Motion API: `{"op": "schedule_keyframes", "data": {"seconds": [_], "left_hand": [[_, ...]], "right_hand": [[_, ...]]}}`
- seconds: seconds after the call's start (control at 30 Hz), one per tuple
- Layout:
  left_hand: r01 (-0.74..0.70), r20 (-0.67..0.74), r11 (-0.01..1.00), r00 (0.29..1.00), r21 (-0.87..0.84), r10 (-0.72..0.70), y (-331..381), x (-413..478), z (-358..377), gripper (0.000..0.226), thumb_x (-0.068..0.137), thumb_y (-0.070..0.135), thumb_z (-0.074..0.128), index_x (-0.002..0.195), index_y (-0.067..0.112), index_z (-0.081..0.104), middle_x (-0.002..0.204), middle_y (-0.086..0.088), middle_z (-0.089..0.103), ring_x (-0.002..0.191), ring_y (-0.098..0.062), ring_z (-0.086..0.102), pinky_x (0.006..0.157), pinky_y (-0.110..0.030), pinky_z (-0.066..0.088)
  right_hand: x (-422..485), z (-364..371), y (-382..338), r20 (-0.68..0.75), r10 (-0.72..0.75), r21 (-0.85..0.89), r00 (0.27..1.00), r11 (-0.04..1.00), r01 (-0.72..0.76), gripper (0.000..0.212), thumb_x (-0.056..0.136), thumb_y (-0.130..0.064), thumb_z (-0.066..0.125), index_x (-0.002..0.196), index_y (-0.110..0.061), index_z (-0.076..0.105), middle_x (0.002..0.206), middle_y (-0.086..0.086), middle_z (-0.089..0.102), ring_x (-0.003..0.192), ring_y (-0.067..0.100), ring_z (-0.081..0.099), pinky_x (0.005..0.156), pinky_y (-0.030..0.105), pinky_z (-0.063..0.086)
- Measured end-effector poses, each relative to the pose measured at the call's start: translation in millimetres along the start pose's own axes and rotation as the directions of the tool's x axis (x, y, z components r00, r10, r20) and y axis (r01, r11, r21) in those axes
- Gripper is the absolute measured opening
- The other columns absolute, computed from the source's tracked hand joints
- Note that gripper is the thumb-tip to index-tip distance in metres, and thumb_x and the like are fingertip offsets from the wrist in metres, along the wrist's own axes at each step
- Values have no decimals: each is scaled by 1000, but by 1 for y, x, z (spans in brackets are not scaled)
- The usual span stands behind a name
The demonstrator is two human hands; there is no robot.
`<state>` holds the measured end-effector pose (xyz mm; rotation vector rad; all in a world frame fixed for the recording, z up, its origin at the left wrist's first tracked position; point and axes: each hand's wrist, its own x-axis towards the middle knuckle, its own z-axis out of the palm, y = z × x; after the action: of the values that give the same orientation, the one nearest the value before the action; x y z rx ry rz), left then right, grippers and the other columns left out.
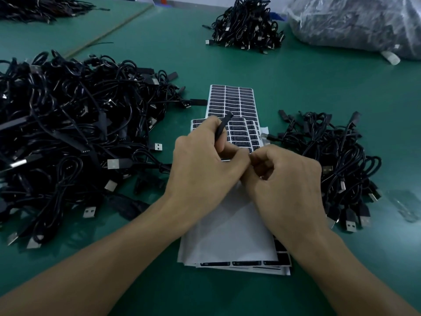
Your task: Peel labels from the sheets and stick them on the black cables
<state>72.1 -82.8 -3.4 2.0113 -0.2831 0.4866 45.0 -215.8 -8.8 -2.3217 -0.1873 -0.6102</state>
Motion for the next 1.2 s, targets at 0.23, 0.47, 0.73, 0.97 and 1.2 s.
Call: {"op": "schedule_keyframes", "data": {"seconds": [0.23,0.47,0.73,0.97,1.2], "left_hand": [[155,192,981,973,-118,-130,4,0,-7,50,82,62,30,81,16,51,77,-5,65,66,-18,57,64,-40,52],[96,190,968,980,-233,-51,9,4,-10,29,103,16,40,79,0,39,62,-9,35,55,-11,28,46,-29,25],[-76,198,990,975,-118,98,-1,3,-5,12,98,12,63,88,18,67,62,14,56,51,-1,47,51,-6,33],[-42,255,953,959,-299,122,-4,3,-8,28,89,22,75,105,39,61,71,21,72,55,3,60,57,-7,44],[43,335,933,939,-357,85,-8,4,-7,40,85,12,74,108,44,65,74,12,73,65,-12,67,65,-25,57]], "right_hand": [[6,-6,4,-70,174,393,982,910,-133,17,89,-17,71,73,-22,68,65,-10,64,56,2,53,55,15,44],[11,-9,0,116,238,813,964,534,-230,11,83,-27,72,73,-31,73,72,-8,61,66,8,50,60,21,46],[10,-6,1,87,274,795,958,561,-232,11,85,-23,72,76,-28,75,80,-3,72,76,15,61,65,23,49],[11,-6,4,63,285,761,956,606,-231,11,78,-30,70,82,-21,73,77,-4,69,72,12,59,65,21,50],[13,-6,10,62,275,753,959,618,-226,20,92,-8,68,79,-22,76,74,-6,70,68,6,60,66,17,49]]}}
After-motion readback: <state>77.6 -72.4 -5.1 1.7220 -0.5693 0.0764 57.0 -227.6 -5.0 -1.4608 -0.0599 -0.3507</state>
